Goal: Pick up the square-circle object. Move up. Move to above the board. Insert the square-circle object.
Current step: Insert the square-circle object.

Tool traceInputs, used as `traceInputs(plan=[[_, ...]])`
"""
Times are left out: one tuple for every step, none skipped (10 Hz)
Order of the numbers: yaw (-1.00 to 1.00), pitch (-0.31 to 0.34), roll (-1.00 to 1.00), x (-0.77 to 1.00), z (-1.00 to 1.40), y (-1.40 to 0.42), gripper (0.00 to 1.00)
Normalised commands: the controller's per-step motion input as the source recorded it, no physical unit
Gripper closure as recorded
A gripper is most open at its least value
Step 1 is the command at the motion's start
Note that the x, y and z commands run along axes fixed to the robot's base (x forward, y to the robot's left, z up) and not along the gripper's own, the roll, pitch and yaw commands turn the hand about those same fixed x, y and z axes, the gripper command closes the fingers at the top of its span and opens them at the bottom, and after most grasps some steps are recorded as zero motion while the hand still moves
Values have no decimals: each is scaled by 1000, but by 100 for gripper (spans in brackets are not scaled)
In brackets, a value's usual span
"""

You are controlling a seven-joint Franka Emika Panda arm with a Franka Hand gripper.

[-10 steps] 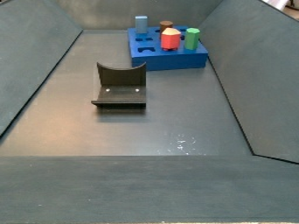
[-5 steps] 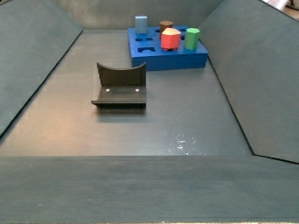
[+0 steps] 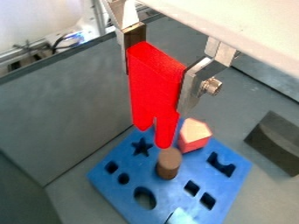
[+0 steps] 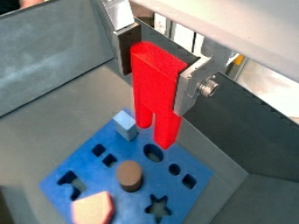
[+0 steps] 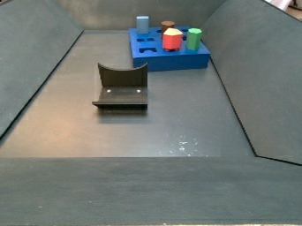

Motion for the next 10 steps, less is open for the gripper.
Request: traceInputs(plan=[[211, -70, 137, -40, -731, -411, 100], [286, -79, 80, 0, -949, -417, 100], [237, -60, 66, 0, -1000, -383, 100], [226, -36, 54, 0, -1000, -351, 100], [223, -31, 56, 0, -1000, -314, 100], [209, -40, 59, -20, -1000, -171, 100], [260, -47, 63, -120, -1000, -69, 100], [349, -46, 66, -200, -1000, -17, 100], [377, -57, 70, -226, -1000, 0, 100], [406, -59, 73, -266, -1000, 0, 100]])
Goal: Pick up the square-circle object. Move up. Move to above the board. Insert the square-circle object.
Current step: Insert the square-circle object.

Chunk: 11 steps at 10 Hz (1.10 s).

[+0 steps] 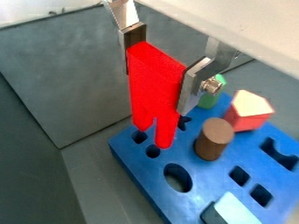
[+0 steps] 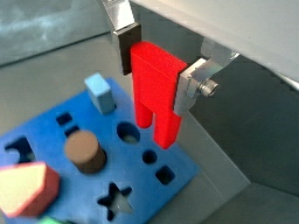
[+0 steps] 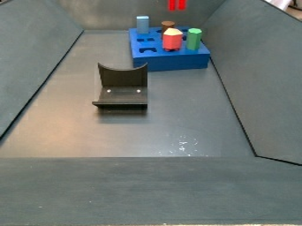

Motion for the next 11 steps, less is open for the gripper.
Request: traceInputs(plan=[[386, -64, 77, -257, -1000, 0, 100], [334, -50, 70, -226, -1000, -14, 100], [214, -34, 63, -263, -1000, -66, 100], [37, -66, 66, -151, -1000, -149, 100], [-174, -56, 79, -29, -1000, -80, 100], [-217, -26, 87, -49, -1000, 0, 100], [-134, -51, 90, -74, -1000, 0, 100], [0, -74, 0, -49, -380, 91, 100], [0, 0, -11, 0, -43, 0, 100], [0, 27, 0, 391, -160, 0, 100], [0, 44, 30, 374, -257, 60, 100]])
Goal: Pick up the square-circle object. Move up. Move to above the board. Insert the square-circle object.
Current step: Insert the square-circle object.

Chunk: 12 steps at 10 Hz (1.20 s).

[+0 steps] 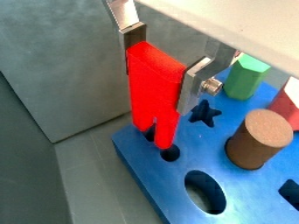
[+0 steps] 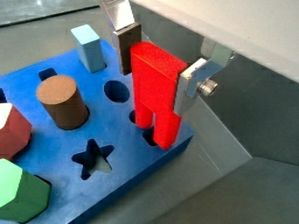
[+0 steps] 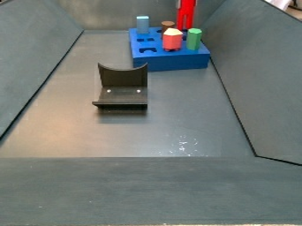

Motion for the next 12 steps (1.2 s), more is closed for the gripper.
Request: traceInputs(plan=[[-54, 36, 26, 200, -69, -11, 100], [-49, 63, 0, 277, 0, 0, 100], [-77, 20, 0, 126, 0, 0, 100], [-117, 0, 0, 17, -54, 0, 100], [-160, 3, 0, 60, -71, 0, 100], [-194, 7, 89, 0, -200, 0, 100], [-157, 0, 11, 0, -46, -14, 100], [0, 0, 0, 0, -20, 0, 100], [-54, 0, 0, 0, -49, 14, 100], [-220, 0, 0, 0, 0, 134, 100], [-143, 0, 0, 0, -17, 26, 100], [0, 0, -7, 0, 0, 0, 100]])
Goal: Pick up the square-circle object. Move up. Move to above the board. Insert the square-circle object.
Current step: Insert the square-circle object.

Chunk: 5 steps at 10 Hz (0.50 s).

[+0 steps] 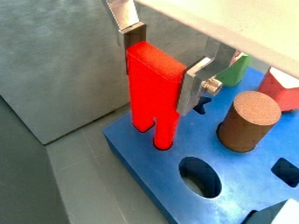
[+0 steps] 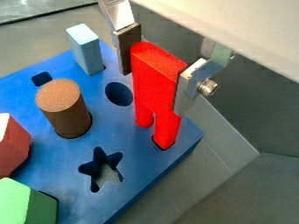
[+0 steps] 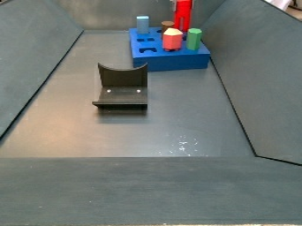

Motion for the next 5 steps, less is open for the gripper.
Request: traceInputs(plan=[[-37, 0, 0, 0, 0, 0, 100], [-323, 0, 0, 0, 0, 6, 100], [-291, -4, 0, 0, 0, 0, 100], [-129, 0, -57, -17, 0, 23, 100], [-383, -3, -7, 0, 0, 0, 100]])
